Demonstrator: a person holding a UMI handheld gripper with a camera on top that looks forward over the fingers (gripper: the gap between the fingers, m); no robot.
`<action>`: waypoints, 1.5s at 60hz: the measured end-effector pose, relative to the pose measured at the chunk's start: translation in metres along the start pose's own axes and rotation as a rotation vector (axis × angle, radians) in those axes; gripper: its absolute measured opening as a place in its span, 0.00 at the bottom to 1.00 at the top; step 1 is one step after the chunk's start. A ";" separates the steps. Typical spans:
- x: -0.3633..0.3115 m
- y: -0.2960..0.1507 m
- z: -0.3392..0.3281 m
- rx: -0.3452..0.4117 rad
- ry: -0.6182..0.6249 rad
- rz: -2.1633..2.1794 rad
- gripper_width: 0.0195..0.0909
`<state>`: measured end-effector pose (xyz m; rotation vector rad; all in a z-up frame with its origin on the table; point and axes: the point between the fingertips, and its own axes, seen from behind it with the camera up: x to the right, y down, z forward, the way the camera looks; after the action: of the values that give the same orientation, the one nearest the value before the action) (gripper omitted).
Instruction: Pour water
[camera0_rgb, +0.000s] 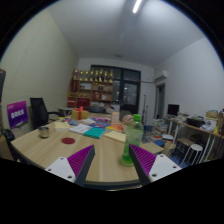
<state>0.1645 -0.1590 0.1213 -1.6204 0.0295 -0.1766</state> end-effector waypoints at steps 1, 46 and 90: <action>0.005 0.005 0.003 -0.003 0.014 0.001 0.82; 0.086 0.038 0.176 -0.004 0.120 0.093 0.41; -0.260 -0.127 0.205 0.199 -0.062 -1.518 0.24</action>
<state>-0.0760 0.0842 0.2133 -1.1355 -1.2399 -1.2276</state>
